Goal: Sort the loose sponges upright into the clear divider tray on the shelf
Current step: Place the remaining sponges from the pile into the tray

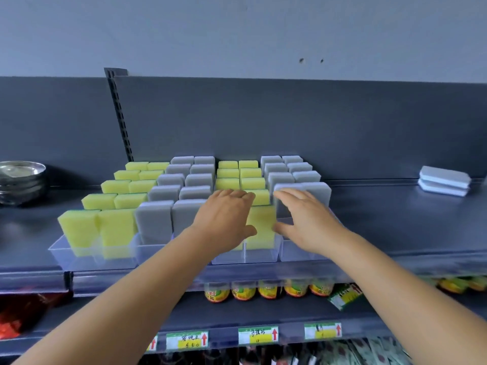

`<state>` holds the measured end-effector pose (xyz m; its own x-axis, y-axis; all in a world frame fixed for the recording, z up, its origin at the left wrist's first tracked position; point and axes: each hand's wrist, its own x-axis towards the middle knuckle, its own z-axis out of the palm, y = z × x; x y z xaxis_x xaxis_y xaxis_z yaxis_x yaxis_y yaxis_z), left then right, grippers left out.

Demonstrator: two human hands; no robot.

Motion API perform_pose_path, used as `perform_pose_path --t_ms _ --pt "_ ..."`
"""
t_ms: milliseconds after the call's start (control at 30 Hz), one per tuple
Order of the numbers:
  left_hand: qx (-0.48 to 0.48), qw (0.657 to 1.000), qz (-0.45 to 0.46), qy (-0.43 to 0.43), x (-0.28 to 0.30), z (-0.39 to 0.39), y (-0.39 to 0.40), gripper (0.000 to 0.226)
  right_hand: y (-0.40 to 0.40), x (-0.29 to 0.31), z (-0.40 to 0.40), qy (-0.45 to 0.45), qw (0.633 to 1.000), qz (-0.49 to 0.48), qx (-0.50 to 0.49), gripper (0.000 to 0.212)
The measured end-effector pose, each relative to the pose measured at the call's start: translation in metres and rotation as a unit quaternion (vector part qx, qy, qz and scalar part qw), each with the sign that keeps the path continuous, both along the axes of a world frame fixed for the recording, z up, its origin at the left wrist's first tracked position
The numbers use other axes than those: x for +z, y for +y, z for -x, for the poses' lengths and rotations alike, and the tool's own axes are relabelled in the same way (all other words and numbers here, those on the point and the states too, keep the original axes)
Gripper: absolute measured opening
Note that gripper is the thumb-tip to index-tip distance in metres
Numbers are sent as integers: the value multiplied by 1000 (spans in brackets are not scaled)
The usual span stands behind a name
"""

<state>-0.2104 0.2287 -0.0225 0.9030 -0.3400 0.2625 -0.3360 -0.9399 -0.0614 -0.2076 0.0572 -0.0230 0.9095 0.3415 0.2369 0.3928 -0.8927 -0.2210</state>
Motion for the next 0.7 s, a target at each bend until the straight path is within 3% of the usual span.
perform_pose_path --t_ms 300,700 --pt "-64 998 4 27 0 -6 -86 58 -86 -5 12 18 998 27 -62 75" --pt "-87 995 19 54 -5 -24 -262 59 -267 -4 7 44 990 28 -128 74"
